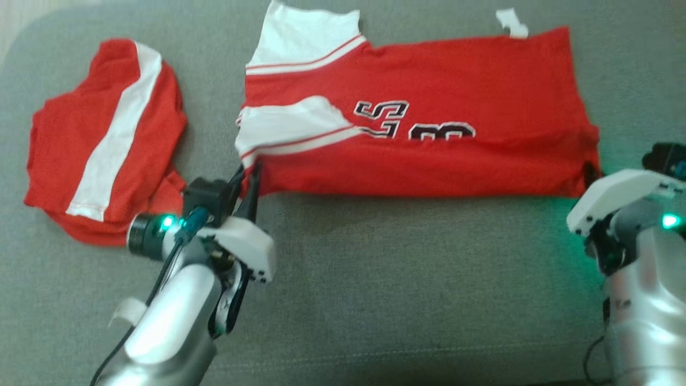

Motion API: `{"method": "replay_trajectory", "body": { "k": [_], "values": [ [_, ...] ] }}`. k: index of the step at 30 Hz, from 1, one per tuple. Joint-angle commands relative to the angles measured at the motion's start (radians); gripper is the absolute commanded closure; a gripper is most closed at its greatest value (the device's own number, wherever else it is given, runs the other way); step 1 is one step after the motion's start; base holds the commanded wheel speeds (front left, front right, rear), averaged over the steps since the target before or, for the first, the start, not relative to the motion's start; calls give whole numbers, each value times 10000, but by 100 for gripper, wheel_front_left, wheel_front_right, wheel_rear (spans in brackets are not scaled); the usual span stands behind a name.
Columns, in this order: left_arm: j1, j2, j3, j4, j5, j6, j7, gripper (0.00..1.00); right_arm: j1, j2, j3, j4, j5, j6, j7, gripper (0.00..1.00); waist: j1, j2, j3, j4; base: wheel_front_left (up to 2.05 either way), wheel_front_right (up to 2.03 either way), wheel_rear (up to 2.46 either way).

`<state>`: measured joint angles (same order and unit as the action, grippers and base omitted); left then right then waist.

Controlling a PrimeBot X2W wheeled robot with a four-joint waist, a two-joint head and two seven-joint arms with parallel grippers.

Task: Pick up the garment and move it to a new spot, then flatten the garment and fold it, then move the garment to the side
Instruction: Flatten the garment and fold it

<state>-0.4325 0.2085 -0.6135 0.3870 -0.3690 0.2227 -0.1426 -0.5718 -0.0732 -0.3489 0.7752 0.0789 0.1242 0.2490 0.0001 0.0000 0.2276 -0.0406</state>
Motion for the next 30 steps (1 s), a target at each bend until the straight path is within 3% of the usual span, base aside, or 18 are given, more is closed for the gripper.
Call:
{"method": "replay_trajectory", "body": {
  "k": [1,8,15,24,25,26,27,30],
  "values": [
    [-138,305,383,-255,-71,107,-48,100,40,-119,258,-365,127,65,45,100,-1,0,-247,-108,0,0,0],
    [516,624,364,-381,-250,157,95,100,1195,-432,858,-1147,1193,65,915,100,-1,0,-1129,-247,0,0,0],
    [1521,872,-143,-823,-556,-176,993,100,2473,-579,1037,-2132,1626,65,2212,100,-1,0,-1826,-305,0,0,0],
    [1889,910,-753,-1081,-510,-279,1806,100,3724,-355,897,-4078,1596,65,3144,100,-1,0,-1795,-430,0,0,0],
    [1786,948,-774,-1009,-427,-229,1888,95,3728,-345,860,-4313,1500,65,3060,55,-1,0,-1749,-469,0,0,0],
    [1666,985,-772,-958,-339,-166,1921,34,3710,-327,839,-4511,1424,65,3001,0,-1,0,-1704,-510,0,0,0],
    [1543,996,-702,-934,-299,-70,1899,0,3662,-298,823,-4714,1382,65,2924,0,-1,0,-1654,-546,0,0,0],
    [1168,1069,-555,-931,-202,39,1810,0,3416,-192,859,-5216,1412,65,2621,0,-1,0,-1503,-651,0,0,0]
  ]
}}
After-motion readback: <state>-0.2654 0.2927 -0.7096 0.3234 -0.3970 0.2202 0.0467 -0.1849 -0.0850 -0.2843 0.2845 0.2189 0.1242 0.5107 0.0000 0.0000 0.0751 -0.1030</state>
